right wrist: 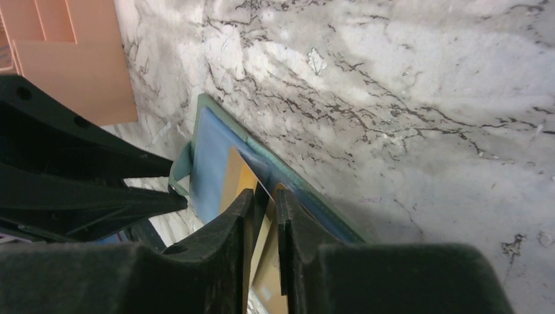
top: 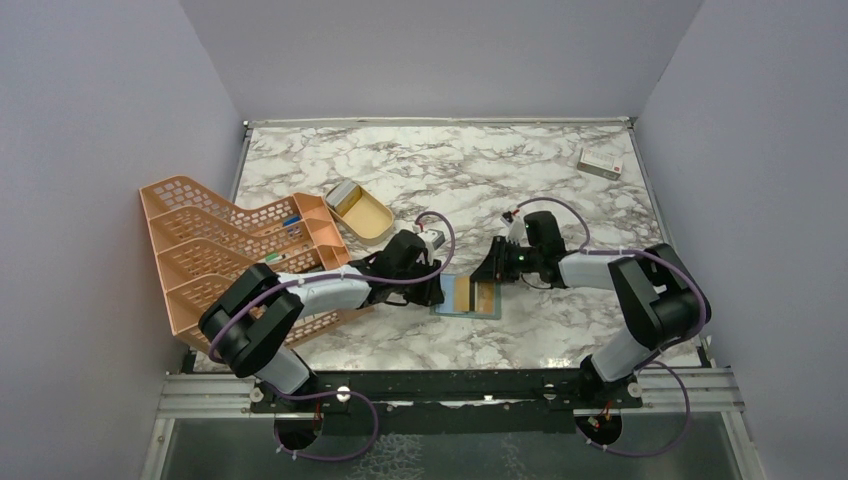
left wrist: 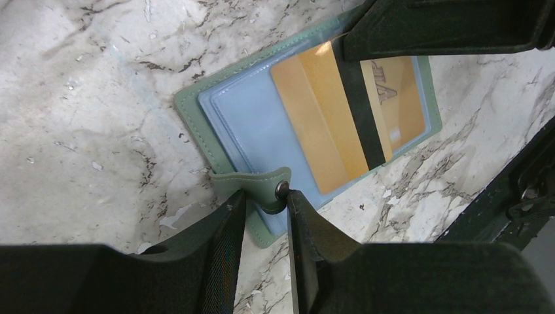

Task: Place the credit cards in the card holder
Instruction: Insert the credit card into the card holder.

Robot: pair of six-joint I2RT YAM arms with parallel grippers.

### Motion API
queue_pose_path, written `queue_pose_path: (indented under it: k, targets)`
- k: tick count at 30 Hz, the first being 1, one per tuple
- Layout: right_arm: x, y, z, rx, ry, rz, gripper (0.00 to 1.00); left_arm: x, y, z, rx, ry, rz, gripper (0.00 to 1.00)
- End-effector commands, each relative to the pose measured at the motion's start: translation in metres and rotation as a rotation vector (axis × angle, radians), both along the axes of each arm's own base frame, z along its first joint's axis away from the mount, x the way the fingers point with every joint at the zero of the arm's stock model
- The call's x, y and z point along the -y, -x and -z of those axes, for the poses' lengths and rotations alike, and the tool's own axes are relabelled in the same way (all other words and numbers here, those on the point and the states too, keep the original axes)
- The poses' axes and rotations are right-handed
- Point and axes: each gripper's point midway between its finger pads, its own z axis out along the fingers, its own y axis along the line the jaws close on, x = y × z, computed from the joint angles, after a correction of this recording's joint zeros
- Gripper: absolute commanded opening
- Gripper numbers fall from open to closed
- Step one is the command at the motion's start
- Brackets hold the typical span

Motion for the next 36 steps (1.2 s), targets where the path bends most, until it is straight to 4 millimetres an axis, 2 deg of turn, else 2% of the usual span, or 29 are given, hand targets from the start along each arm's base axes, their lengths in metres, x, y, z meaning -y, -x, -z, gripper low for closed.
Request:
queue_pose_path:
  k: [1,7,11,16,19,23,26,30,36]
  targets:
    - [0.014,-0.011,0.006,0.002,0.125,0.059,0.24,0.008,0.012,0.001,-0.051,0.063,0.016,0.31]
    - [0.026,-0.010,-0.023,0.041,0.168,0.120,0.43,0.016,0.015,-0.011,-0.057,0.130,0.009,0.32]
    - [0.026,0.002,-0.030,0.030,0.159,0.131,0.48,0.018,0.015,-0.013,-0.062,0.154,-0.003,0.32]
    - [0.021,0.013,-0.028,0.003,0.153,0.143,0.51,0.018,0.012,-0.022,-0.044,0.183,-0.032,0.34]
    - [0.017,0.017,-0.024,-0.010,0.157,0.146,0.51,0.007,0.003,-0.026,0.000,0.142,-0.094,0.34]
    - [0.013,0.020,-0.019,-0.021,0.167,0.148,0.51,-0.011,-0.007,-0.028,0.044,0.072,-0.166,0.27]
    - [0.008,0.024,-0.014,-0.033,0.174,0.141,0.51,-0.016,-0.009,-0.023,0.044,0.054,-0.183,0.21]
    - [0.007,0.025,-0.008,-0.040,0.185,0.149,0.51,-0.014,-0.005,-0.010,0.016,0.045,-0.162,0.15]
    - [0.002,0.030,-0.001,-0.051,0.199,0.136,0.51,-0.007,0.003,0.008,-0.031,0.067,-0.122,0.13]
